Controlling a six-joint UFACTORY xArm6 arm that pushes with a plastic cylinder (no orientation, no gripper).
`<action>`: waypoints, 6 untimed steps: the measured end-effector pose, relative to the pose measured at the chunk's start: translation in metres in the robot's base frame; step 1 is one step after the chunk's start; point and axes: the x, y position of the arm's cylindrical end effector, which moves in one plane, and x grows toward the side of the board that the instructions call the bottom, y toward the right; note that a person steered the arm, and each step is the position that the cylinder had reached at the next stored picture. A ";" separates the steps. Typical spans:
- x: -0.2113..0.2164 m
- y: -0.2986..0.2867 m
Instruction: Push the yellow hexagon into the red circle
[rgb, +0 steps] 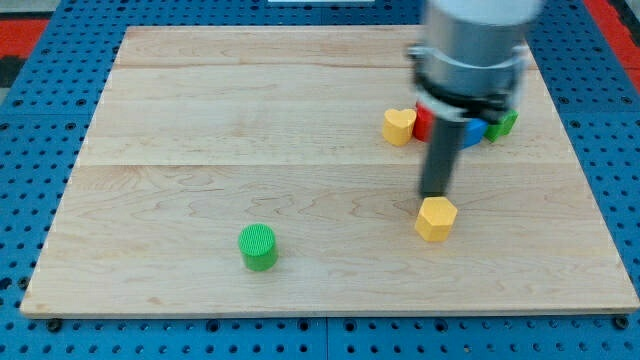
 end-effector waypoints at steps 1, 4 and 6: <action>0.029 0.040; -0.012 -0.115; 0.008 -0.146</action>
